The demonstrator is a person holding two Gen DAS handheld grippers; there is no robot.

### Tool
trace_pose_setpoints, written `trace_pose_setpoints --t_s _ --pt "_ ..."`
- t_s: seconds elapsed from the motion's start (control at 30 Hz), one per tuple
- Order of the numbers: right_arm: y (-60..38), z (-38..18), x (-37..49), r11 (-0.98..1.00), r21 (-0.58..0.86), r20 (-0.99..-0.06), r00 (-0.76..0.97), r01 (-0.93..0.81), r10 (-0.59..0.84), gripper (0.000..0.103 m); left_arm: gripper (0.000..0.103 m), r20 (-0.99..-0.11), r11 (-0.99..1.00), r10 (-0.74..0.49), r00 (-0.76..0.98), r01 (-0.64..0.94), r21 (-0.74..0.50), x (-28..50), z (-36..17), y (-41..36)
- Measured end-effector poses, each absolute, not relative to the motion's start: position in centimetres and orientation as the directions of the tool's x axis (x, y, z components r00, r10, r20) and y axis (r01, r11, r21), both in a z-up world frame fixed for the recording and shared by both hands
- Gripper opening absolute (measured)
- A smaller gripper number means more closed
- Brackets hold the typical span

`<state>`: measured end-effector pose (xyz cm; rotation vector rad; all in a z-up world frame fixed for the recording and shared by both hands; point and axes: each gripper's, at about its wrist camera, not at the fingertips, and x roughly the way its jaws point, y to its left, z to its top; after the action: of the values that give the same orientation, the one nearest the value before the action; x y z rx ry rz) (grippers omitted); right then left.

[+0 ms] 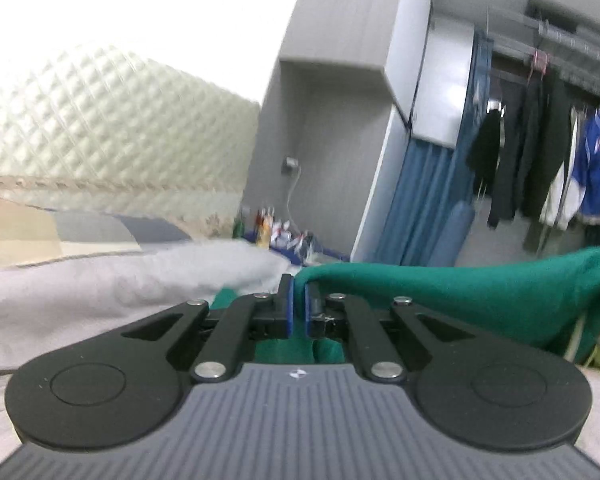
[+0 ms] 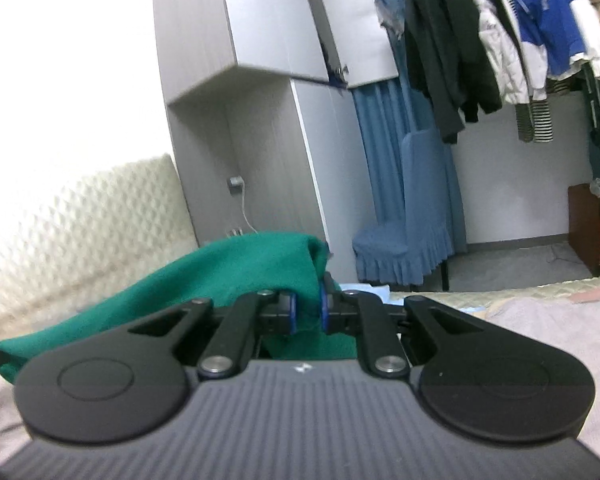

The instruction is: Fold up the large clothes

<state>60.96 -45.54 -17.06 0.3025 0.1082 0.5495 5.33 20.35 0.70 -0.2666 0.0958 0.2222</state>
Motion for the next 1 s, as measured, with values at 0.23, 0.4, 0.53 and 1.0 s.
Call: trace_pose_setpoints --t_s 0.23,0.4,0.53,1.0 --pt "-47.2 -18.0 56.8 0.825 0.284 -0.004 0.86 -0.488 0.51 0.014 0.006 -0.065 0.933 0.184 0.981 -0.195 -0.302 0.8 1.9 20.2" --pt "-46.0 -20.5 60.3 0.843 0.321 -0.145 0.858 -0.431 0.494 0.015 0.006 -0.165 0.928 0.17 0.972 -0.214 -0.306 4.6 0.0 19.5" --pt "-44.6 -23.6 64.8 0.831 0.401 -0.262 0.82 -0.387 0.508 0.015 0.006 -0.284 0.919 0.174 0.943 -0.259 -0.297 9.4 -2.7 20.1" --pt "-42.1 -31.9 72.6 0.813 0.463 -0.389 0.743 -0.353 0.545 0.028 0.008 -0.513 0.931 0.155 0.845 -0.298 -0.21 23.3 -13.7 22.0"
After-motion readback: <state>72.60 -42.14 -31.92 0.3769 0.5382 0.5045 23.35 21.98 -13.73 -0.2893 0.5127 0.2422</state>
